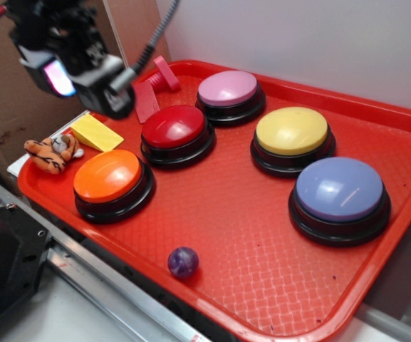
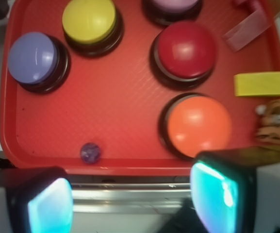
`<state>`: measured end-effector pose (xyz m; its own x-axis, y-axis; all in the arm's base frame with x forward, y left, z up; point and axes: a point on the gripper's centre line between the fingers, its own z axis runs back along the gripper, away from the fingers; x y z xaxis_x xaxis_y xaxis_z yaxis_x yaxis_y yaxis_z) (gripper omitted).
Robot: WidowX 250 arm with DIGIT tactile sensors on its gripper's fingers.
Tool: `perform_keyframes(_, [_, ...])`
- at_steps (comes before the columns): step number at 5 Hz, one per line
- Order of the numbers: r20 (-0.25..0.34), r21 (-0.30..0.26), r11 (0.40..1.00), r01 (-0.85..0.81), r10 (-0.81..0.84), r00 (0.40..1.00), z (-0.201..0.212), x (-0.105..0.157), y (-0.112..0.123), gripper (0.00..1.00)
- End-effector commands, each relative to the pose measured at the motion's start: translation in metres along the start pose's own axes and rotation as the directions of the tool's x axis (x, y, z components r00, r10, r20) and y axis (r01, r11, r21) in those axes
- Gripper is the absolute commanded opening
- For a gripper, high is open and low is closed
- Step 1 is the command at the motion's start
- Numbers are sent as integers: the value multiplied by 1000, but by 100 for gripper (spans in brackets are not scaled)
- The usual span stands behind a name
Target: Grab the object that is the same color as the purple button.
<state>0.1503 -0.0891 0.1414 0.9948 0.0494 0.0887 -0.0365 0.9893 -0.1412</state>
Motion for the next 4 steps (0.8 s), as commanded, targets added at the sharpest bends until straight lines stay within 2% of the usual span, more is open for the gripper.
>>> perform_keyframes(1, [-98, -60, 998, -29, 23, 995, -73, 4, -31, 100])
perform_keyframes(2, [-143, -44, 998, -50, 43, 989, -100, 5, -37, 100])
perform_keyframes(3, [-182, -53, 998, -41, 30, 983, -122, 6, -45, 100])
perform_keyframes(4, [-206, -35, 999, -25, 17, 978, -131, 3, -50, 100])
